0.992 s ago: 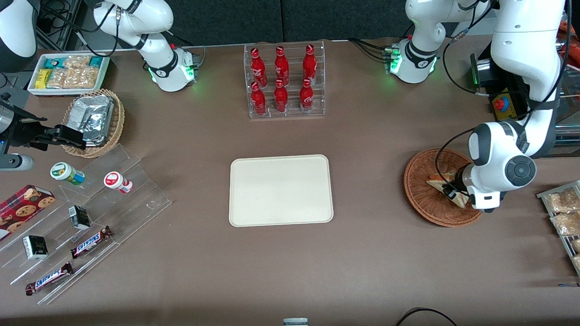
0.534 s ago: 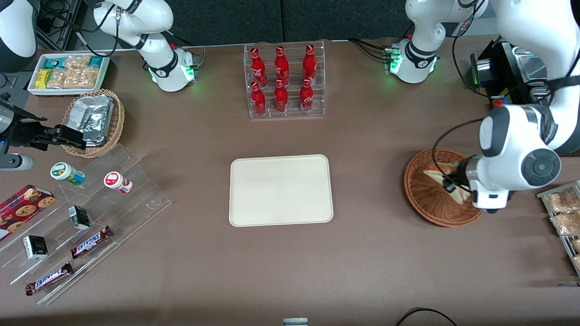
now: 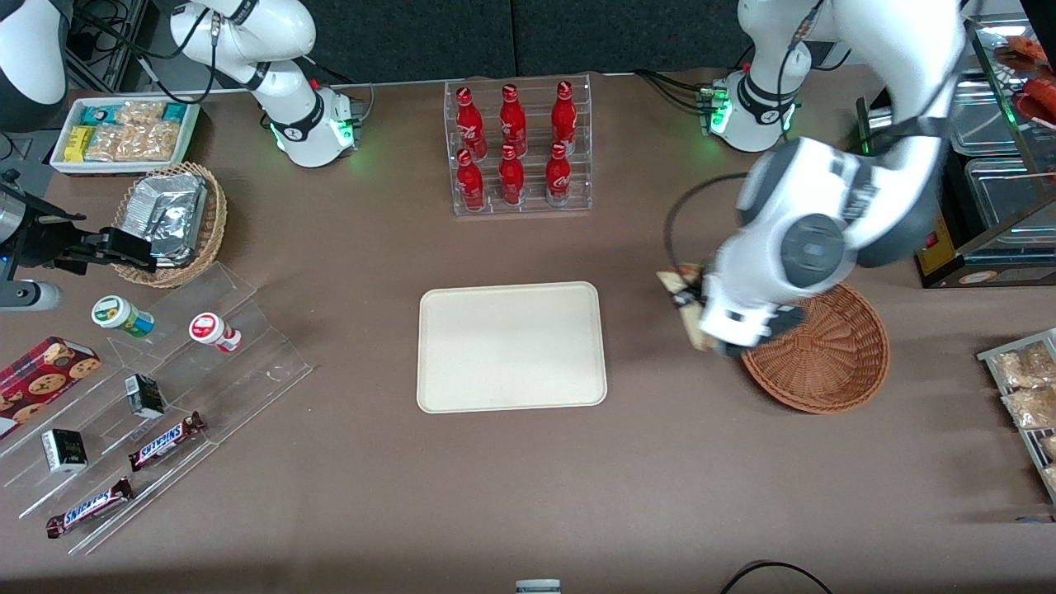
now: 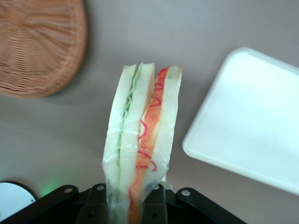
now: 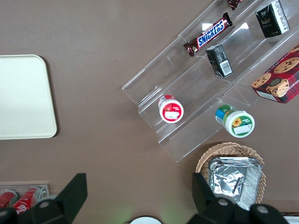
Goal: Place sandwich from basket to tray
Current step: 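Carry the sandwich with the left gripper over the cream tray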
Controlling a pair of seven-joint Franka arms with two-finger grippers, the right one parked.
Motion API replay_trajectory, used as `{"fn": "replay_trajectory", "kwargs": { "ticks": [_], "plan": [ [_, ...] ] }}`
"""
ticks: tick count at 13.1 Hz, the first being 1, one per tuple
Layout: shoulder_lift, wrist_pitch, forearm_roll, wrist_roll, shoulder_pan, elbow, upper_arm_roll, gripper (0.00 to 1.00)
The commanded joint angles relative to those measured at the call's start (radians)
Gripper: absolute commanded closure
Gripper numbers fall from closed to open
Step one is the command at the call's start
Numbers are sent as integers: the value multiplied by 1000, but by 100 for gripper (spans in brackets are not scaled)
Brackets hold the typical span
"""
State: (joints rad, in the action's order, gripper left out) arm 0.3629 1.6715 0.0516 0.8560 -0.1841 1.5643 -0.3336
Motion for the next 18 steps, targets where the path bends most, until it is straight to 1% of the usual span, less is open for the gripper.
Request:
{"fn": "replay_trajectory", "kwargs": {
  "ticks": [1, 3, 5, 7, 8, 10, 12, 14, 16, 18],
  "plan": [
    [134, -18, 4, 0, -105, -169, 2, 100],
    [221, 3, -7, -12, -207, -255, 5, 100],
    [261, 91, -21, -11, -276, -265, 7, 100],
    [286, 152, -96, -15, -323, -259, 5, 100],
    [300, 178, -117, -34, -345, -260, 5, 100],
    [356, 264, -122, -95, -379, -268, 10, 100],
    [419, 362, -124, -80, -383, -267, 16, 100],
    [484, 482, -127, -7, -383, -268, 18, 100],
    [508, 494, -186, 41, -385, -262, 25, 100],
    [514, 490, -202, 80, -385, -257, 30, 100]
  ]
}}
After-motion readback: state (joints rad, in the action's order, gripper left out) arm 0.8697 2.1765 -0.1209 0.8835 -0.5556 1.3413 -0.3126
